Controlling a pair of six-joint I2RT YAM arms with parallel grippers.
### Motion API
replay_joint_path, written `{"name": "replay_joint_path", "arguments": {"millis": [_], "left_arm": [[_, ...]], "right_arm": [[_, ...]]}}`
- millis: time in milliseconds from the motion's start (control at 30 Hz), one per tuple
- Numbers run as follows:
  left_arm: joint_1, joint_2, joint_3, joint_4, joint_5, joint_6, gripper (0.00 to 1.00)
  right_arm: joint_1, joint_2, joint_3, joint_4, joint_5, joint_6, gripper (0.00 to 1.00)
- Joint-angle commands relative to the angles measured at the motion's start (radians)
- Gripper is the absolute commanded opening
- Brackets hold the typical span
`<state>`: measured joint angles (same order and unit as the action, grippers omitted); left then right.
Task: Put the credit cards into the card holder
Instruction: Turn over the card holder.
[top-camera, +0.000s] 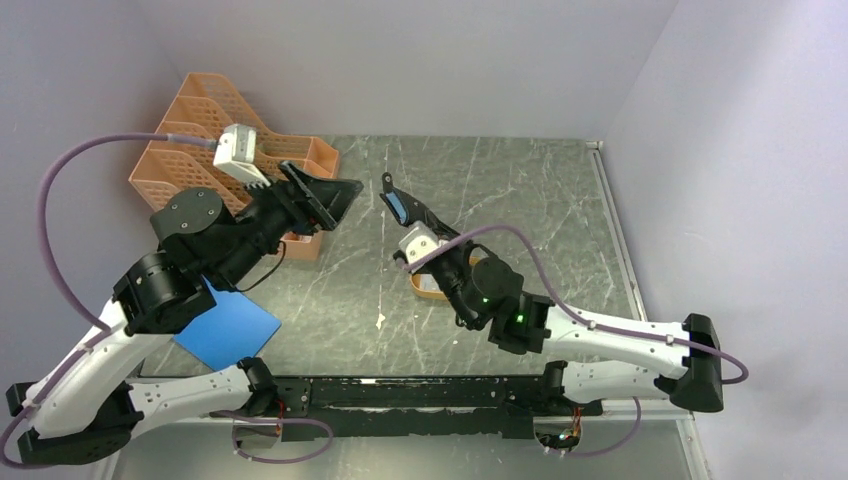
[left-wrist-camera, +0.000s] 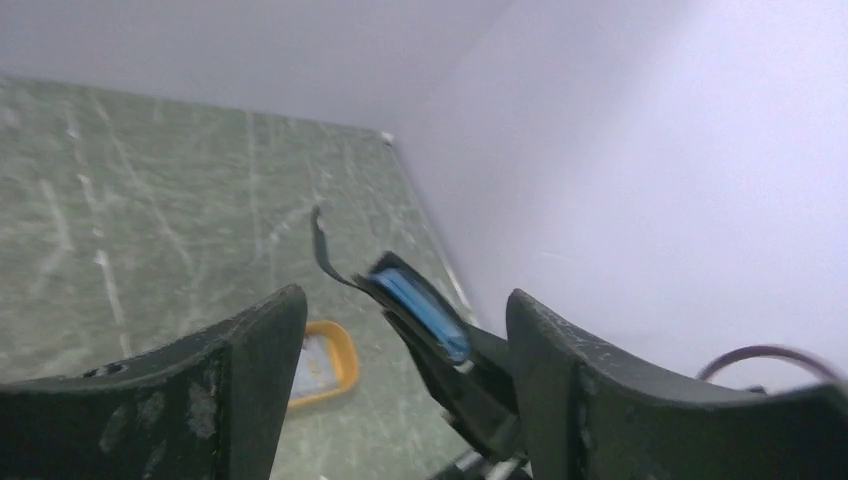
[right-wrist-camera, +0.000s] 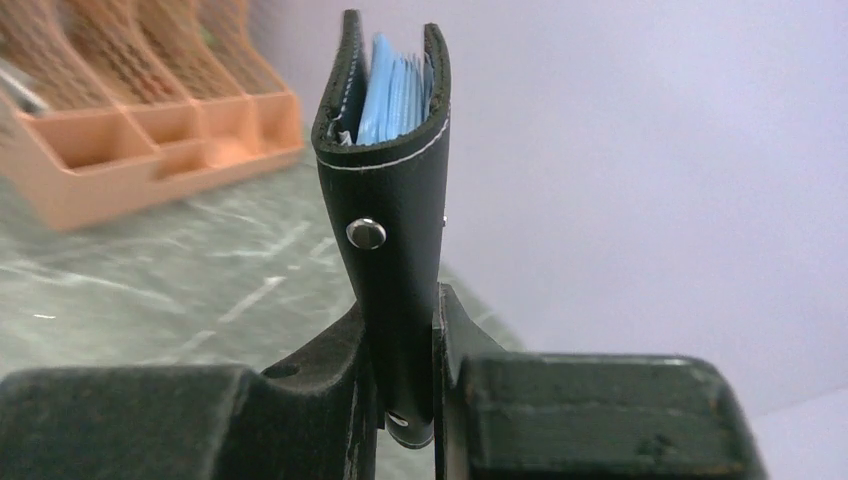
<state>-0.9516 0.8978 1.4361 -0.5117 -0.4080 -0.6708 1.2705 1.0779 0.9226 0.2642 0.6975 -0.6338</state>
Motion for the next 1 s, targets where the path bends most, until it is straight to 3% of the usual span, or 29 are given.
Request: {"name": "replay_joint_path", "arguments": {"millis": [0,133,233,533,733,967], "left_arm": [[-0.001,-0.004,-0.006,0.051,0.188,-0.058,0.96],[-0.002,0.004,-0.022,0.022,0.264,-0.122,0.97],[-0.001,0.011,-0.03,0.003,0.305,-0.142,0.97],[-0.001,0.078,-0.055,0.066,0.392,-0.218,0.97],[-0.002,0.107,-0.023,0.12,0.354,-0.282,0.97],[-0.002,0.198,0.066,0.024,0.321,-0.308,0.94]], "right_arm": [[0.013,-0.017,-0.119,0.559,0.062,-0.638,0.0],[0.013,-0.008,-0.197,0.766,-0.004,-0.862,0.0],[0.013,-0.001,-0.213,0.799,-0.037,-0.934,0.0],[0.013,0.036,-0.208,0.845,-0.075,-1.017,0.0],[0.013,0.049,-0.185,0.83,-0.096,-1.052,0.0],[0.013,0.053,-0.18,0.822,-0.113,-1.071,0.0]]}}
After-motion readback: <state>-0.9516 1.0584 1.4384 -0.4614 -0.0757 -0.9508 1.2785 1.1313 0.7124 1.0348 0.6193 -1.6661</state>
